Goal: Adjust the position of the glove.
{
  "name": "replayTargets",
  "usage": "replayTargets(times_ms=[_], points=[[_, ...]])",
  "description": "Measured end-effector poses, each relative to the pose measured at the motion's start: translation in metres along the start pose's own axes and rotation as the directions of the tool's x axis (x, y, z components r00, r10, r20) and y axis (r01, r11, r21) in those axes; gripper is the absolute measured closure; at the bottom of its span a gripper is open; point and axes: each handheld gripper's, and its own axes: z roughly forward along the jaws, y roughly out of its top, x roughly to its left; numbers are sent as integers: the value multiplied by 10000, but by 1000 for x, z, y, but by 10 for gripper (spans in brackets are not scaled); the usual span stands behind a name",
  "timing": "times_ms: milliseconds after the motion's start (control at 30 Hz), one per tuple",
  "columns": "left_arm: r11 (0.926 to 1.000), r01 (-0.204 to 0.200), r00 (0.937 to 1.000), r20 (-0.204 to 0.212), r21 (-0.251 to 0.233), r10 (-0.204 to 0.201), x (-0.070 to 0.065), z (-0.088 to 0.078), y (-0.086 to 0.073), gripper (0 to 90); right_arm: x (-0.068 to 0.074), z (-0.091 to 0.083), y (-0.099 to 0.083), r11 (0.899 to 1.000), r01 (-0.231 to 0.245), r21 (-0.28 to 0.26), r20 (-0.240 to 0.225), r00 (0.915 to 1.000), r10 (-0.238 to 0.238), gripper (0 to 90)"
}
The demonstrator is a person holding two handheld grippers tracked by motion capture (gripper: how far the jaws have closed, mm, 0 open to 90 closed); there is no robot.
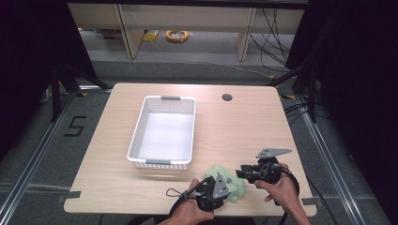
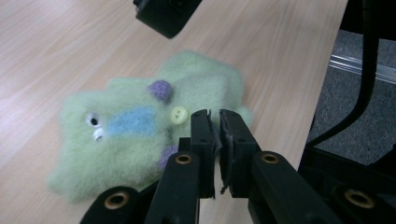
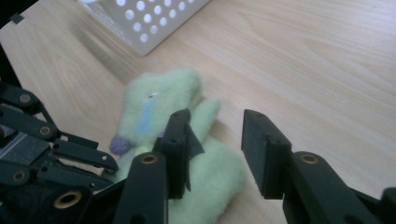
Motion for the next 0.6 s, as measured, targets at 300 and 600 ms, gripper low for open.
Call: replayTargets(times_ms=[300,600], points=[[9998,160,9997,179,-81,-159,11,-14,-13,847,16,18,23,9890,1407,464,-623,9885,-1377,658],[9985,529,9984,219,-152,-526,18,-19,-27,872,8,66,47,9744,1618,1562,-1061,9835,-1463,600]])
